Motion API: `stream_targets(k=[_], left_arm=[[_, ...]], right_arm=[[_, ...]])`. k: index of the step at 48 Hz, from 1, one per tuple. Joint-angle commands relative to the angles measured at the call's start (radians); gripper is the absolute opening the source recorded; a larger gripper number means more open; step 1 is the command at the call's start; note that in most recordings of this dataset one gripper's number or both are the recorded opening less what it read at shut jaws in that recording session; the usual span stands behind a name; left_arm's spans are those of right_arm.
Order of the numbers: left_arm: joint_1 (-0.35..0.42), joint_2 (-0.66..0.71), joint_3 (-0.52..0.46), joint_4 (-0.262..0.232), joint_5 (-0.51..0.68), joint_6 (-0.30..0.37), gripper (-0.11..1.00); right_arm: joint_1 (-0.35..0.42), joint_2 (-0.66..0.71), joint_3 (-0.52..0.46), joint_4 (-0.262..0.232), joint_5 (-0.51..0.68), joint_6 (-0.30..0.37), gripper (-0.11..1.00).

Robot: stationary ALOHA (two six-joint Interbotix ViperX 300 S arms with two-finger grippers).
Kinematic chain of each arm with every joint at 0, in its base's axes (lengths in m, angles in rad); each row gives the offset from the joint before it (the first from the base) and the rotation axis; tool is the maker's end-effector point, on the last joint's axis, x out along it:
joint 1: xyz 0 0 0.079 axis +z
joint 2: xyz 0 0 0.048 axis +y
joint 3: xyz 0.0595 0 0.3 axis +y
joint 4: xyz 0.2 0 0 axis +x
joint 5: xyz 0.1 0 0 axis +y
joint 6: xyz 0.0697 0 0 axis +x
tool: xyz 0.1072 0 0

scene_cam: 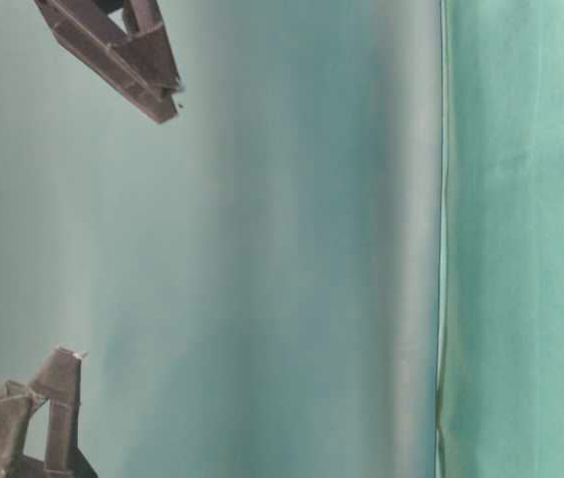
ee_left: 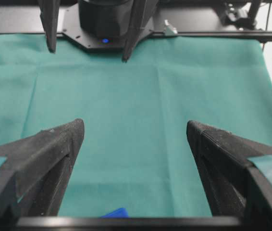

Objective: Handover the blue block to the right arm after grasping it with the left arm, then place it in the designated position.

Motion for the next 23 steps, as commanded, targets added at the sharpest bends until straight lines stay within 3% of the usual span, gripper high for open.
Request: stream_targets(k=[1,23], left_arm=[[-0.003,-0.006,-0.017,0.0,-0.005,0.0,1.0],[-0.002,-0.006,-0.018,-0.002,-0.005,0.0,1.0]], right_arm=[[0.003,-0.015,-0.011,-0.006,-0.008,0.002,0.93],[0.002,-0.015,-0.009,-0.008,-0.012,0.002,0.93]])
